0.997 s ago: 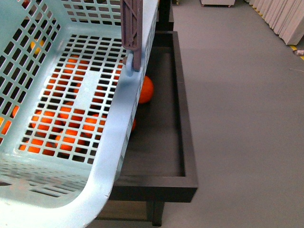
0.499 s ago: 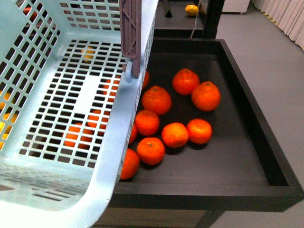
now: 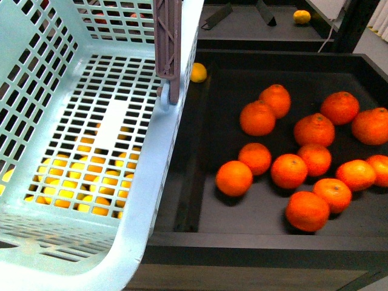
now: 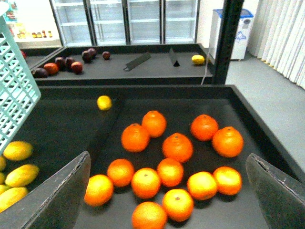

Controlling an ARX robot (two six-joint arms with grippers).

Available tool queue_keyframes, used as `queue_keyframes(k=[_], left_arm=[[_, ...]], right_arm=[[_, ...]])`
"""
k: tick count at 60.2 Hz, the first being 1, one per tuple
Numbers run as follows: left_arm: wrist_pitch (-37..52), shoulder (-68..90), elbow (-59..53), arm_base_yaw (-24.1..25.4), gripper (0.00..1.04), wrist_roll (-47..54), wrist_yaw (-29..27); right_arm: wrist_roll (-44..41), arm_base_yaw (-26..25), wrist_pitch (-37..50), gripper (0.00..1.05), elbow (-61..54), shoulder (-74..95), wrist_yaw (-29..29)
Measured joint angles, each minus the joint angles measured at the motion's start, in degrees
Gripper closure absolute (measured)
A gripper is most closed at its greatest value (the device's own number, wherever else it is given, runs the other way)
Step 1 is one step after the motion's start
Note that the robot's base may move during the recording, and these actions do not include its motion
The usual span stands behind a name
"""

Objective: Pick lemon and mango into basket

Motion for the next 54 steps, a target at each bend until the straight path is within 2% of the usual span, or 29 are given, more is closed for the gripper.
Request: queue_keyframes(k=[54], left_arm=[[0.0, 0.0, 0.0, 0.0, 0.76, 0.0, 0.2]], right_arm=[[0.0, -0.1, 0.0, 0.09, 0.0, 0.0, 0.0]])
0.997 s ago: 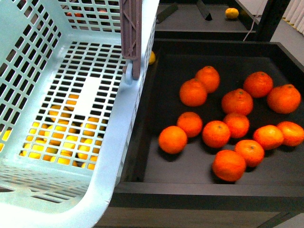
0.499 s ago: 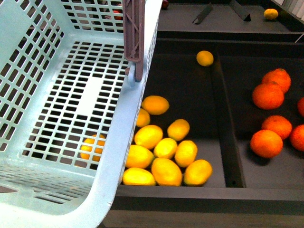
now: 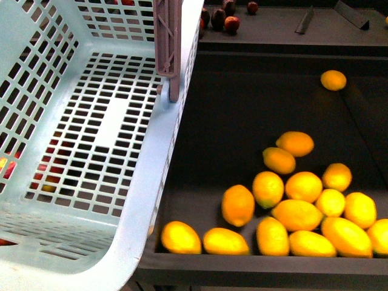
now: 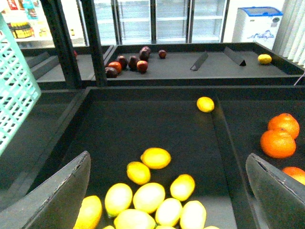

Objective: Pick lemon and mango into basket

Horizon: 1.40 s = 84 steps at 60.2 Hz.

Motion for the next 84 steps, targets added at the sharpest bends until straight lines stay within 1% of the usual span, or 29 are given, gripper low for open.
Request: queue_keyframes(k=[55, 63, 65, 67, 68, 70, 71, 72, 73, 79, 84], left_arm=[[0.0, -0.1, 0.0, 0.1, 0.76, 0.2, -0.1], [0.0, -0.1, 0.0, 0.8, 0.76, 0.8, -2.3], [-0.6, -0.1, 0.2, 0.9, 0.76, 2.3, -2.1], [-5.0, 0.5, 2.0, 0.9, 0.77, 4.1, -1.0], [-8.2, 1.2, 3.5, 0.9, 0.77, 6.7, 0.8], [-11.0, 2.2, 5.3, 0.8, 0.77, 8.7, 2.4], [-13.2, 3.5, 7.1, 0.7, 0.77, 12.3, 3.9], [-14.0, 4.2, 8.0, 0.6, 0.77, 13.1, 4.5], [-15.0, 5.8, 9.7, 0.3, 0.77, 16.3, 5.6], [-15.8, 15.8, 18.2, -1.3, 0.77, 23.9, 8.0], [-17.0, 22.6, 24.8, -2.6, 0.77, 25.4, 9.3]], right_arm=[[0.0, 0.0, 0.0, 0.09, 0.0, 0.1, -0.3], [0.0, 0.0, 0.0, 0.09, 0.0, 0.1, -0.4], [0.0, 0.0, 0.0, 0.09, 0.0, 0.0, -0.3], [0.0, 0.0, 0.0, 0.09, 0.0, 0.0, -0.2], [0.0, 0.0, 0.0, 0.09, 0.0, 0.0, -0.2], [0.0, 0.0, 0.0, 0.09, 0.0, 0.0, -0.2], [0.0, 0.0, 0.0, 0.09, 0.0, 0.0, -0.2], [0.0, 0.0, 0.0, 0.09, 0.0, 0.0, -0.3], [0.0, 0.0, 0.0, 0.09, 0.0, 0.0, -0.2], [0.0, 0.0, 0.0, 0.09, 0.0, 0.0, -0.2], [0.0, 0.0, 0.0, 0.09, 0.0, 0.0, -0.2]])
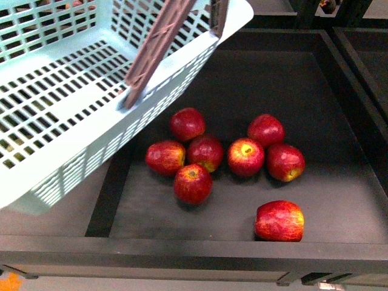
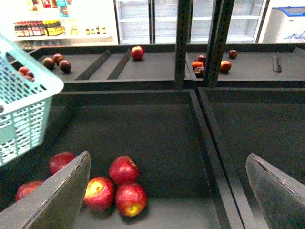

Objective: Pick lemon and mango into basket

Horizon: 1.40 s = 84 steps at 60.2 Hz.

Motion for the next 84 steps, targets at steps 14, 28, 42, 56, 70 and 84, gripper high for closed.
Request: queue_keyframes(k=[14, 28, 42, 56, 70, 84], left_arm=[[-7.0, 14.5, 18.9, -7.2, 0.77, 2.3, 9.8], [-13.1, 18.0, 26.2, -13.3, 0.77, 4.9, 13.9], [-14.4, 18.0, 26.2, -13.7, 0.77, 6.8, 12.6], [-14.4, 18.0, 26.2, -13.9, 0.77, 7.3, 13.6], [-14.4, 18.0, 26.2, -13.9, 0.77, 7.4, 13.4], [-14.4, 18.0, 26.2, -13.9, 0.77, 7.4, 13.2]], right_arm=[[0.0, 0.0, 0.0, 0.09, 0.0, 0.0, 0.1], [0.0, 0.0, 0.0, 0.09, 0.0, 0.0, 0.2], [0.0, 0.0, 0.0, 0.09, 0.0, 0.0, 0.1], [0.0, 0.0, 0.0, 0.09, 0.0, 0.0, 0.2], [0.0, 0.0, 0.0, 0.09, 0.0, 0.0, 0.1], [0.0, 0.0, 0.0, 0.09, 0.0, 0.0, 0.2]])
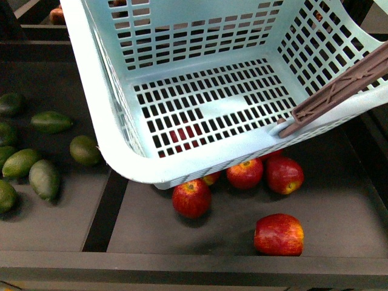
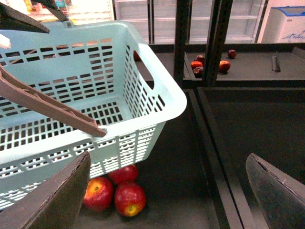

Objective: Pick lemon and mango into basket

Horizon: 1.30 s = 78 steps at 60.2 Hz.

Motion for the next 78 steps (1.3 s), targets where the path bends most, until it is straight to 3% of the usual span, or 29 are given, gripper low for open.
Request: queue_keyframes(k=[6, 9, 12, 16, 23, 28, 36, 47, 50, 56, 63, 78], left_arm=[[0.0, 0.0, 0.0, 0.0, 0.77, 0.0, 0.2], [0.0, 0.0, 0.0, 0.0, 0.77, 0.0, 0.2], [0.0, 0.0, 0.0, 0.0, 0.77, 0.0, 0.2], [0.0, 0.0, 0.0, 0.0, 0.77, 0.2, 0.2], [0.0, 0.0, 0.0, 0.0, 0.77, 0.1, 0.2], [0.0, 0.0, 0.0, 0.0, 0.77, 0.2, 0.0], [0.0, 0.0, 0.0, 0.0, 0.77, 0.2, -0.1], [0.0, 0.0, 0.0, 0.0, 0.77, 0.2, 0.2], [0.0, 0.0, 0.0, 0.0, 0.77, 0.2, 0.2], [0.0, 0.0, 0.0, 0.0, 0.77, 0.2, 0.2], [0.0, 0.0, 0.0, 0.0, 0.77, 0.2, 0.2], [0.0, 0.0, 0.0, 0.0, 0.77, 0.2, 0.0]], right_arm=[[1.0, 0.2, -1.3, 0.09, 0.3, 0.8, 0.8], [5.3, -0.3, -10.0, 0.09, 3.8, 5.0, 2.8], [11.3, -3.5, -17.0, 0.09, 7.0, 11.2, 0.4], [16.4, -9.4, -18.0, 0.09, 9.1, 17.6, -5.2], [18.8, -21.4, -8.8, 0.09, 13.7, 28.7, -14.4], [18.4, -28.5, 0.9, 0.09, 17.4, 39.7, -16.3], [16.1, -34.7, 15.8, 0.09, 23.9, 62.4, -14.7], [12.8, -39.7, 26.2, 0.09, 35.4, 90.3, -7.1], [11.2, -41.1, 24.9, 0.09, 39.4, 97.4, -7.3], [-0.6, -42.2, 23.5, 0.09, 46.3, 110.0, -5.3], [-10.3, -42.7, 24.1, 0.09, 50.5, 115.8, -3.0], [-26.4, -43.3, 17.1, 0.09, 59.9, 125.2, -5.2]])
